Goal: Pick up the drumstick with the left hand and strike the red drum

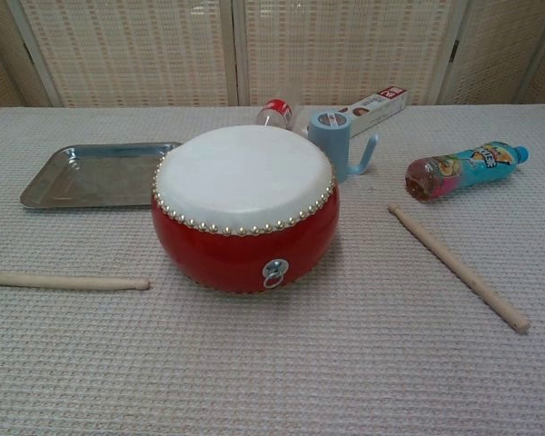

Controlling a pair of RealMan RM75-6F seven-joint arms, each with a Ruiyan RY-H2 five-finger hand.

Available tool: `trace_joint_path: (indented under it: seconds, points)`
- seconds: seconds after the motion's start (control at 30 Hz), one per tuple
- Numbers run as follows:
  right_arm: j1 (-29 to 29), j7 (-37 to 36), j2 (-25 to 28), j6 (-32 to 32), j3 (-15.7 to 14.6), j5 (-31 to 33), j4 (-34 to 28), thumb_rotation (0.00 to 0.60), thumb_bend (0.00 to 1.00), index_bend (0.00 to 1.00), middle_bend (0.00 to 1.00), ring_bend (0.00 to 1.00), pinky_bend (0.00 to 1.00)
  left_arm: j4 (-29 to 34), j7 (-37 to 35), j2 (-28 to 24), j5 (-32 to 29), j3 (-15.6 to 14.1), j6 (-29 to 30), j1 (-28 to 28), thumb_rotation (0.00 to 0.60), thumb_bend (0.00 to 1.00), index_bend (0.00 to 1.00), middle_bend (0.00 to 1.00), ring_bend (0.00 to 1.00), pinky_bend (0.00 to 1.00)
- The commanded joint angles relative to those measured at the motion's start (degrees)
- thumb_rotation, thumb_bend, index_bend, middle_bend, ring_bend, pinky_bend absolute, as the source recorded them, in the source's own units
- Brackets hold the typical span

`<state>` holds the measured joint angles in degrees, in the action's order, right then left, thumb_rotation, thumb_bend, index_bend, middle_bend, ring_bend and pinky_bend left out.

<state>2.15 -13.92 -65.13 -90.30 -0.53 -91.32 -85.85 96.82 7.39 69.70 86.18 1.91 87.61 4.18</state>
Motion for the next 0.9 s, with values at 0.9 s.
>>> trace_joint_path:
  seconds: [0.9]
  points:
    - [-0.7, -1.5, 3.4, -3.9, 0.5, -4.3, -0.6, 0.600, 0.18, 0.11, 0.11, 0.04, 0.19, 2.4, 2.5, 4.6, -13.0, 5.1, -21.1, 13.3, 0.600, 0.42, 0.42, 0.15, 0.02, 0.03]
